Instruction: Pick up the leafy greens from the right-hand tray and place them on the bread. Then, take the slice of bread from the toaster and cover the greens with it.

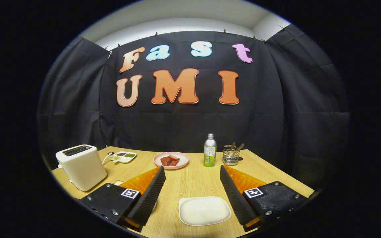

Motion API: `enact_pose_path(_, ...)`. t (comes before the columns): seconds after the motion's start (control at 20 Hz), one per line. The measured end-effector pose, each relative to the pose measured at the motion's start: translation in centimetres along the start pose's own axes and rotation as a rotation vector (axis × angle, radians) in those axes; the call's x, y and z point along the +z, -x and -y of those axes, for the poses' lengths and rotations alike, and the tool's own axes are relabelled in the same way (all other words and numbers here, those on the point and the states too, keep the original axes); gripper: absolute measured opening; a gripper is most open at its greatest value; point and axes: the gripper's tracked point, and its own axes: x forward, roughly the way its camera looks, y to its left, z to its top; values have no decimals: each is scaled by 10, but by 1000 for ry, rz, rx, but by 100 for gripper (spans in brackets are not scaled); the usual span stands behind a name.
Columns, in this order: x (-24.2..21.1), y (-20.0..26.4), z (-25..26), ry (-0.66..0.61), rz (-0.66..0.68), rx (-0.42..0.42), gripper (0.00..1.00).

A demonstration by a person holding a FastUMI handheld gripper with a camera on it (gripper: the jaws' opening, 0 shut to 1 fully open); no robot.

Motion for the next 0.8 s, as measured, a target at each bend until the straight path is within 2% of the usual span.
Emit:
enact_pose_path(0.35,-11,10,18,21,-6,-41,99)
enact_pose_path(0.8,-15,11,10,23,-6,-22,99)
